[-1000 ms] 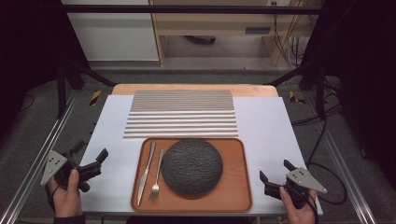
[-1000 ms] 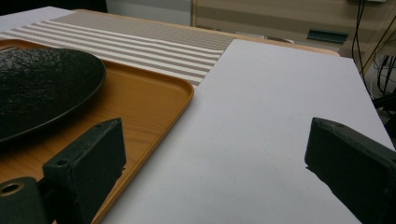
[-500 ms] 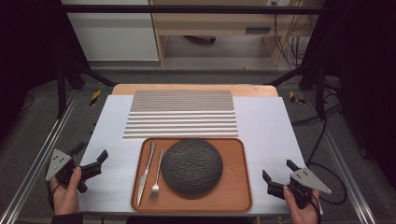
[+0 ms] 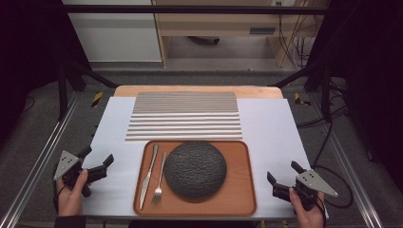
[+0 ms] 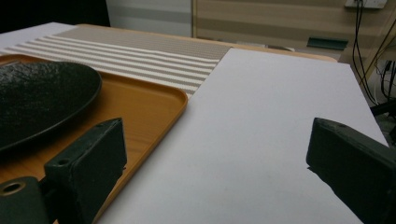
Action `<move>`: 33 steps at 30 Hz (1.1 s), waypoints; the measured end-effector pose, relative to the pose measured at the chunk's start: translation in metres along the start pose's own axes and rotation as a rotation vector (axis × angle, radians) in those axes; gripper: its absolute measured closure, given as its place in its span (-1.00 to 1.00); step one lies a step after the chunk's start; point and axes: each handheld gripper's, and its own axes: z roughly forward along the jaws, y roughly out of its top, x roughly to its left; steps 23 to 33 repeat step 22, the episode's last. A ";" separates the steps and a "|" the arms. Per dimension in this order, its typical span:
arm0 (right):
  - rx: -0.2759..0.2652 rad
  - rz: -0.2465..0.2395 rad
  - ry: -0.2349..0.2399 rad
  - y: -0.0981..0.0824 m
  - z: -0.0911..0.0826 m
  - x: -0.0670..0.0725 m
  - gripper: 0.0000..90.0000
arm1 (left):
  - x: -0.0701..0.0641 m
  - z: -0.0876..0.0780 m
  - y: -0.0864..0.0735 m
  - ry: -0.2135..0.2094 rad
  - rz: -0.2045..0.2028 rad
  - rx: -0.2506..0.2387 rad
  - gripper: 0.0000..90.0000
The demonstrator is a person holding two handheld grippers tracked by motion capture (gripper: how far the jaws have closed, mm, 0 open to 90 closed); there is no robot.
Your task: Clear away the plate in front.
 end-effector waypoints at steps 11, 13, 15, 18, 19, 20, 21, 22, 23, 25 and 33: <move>-0.045 0.008 0.023 -0.002 0.015 -0.003 -0.89 | -0.016 0.012 -0.004 -0.046 0.007 0.013 -0.91; -0.049 0.007 0.031 -0.002 0.018 -0.003 -0.89 | -0.019 0.013 -0.004 -0.052 0.008 0.001 -0.91; -0.051 0.007 0.038 -0.002 0.021 -0.002 -0.89 | -0.022 0.014 -0.003 -0.057 0.005 -0.010 -0.92; -0.052 -0.010 0.047 -0.002 0.025 0.000 -0.89 | -0.024 0.014 -0.002 -0.059 0.010 -0.022 -0.92; -0.052 -0.011 0.050 -0.002 0.025 0.001 -0.89 | -0.025 0.013 -0.002 -0.062 0.011 -0.029 -0.92; -0.052 -0.014 0.053 -0.001 0.026 0.002 -0.89 | -0.025 0.013 -0.001 -0.057 0.016 -0.037 -0.92; -0.053 -0.017 0.053 -0.001 0.026 0.003 -0.89 | -0.026 0.013 0.000 -0.058 0.019 -0.043 -0.92; -0.053 -0.023 0.055 -0.001 0.026 0.003 -0.89 | -0.026 0.012 0.001 -0.061 0.019 -0.050 -0.92; -0.053 -0.023 0.055 -0.001 0.026 0.003 -0.89 | -0.026 0.012 0.001 -0.061 0.019 -0.050 -0.92; -0.053 -0.023 0.055 -0.001 0.026 0.003 -0.89 | -0.026 0.012 0.001 -0.061 0.019 -0.050 -0.92; -0.053 -0.023 0.055 -0.001 0.026 0.003 -0.89 | -0.026 0.012 0.001 -0.061 0.019 -0.050 -0.92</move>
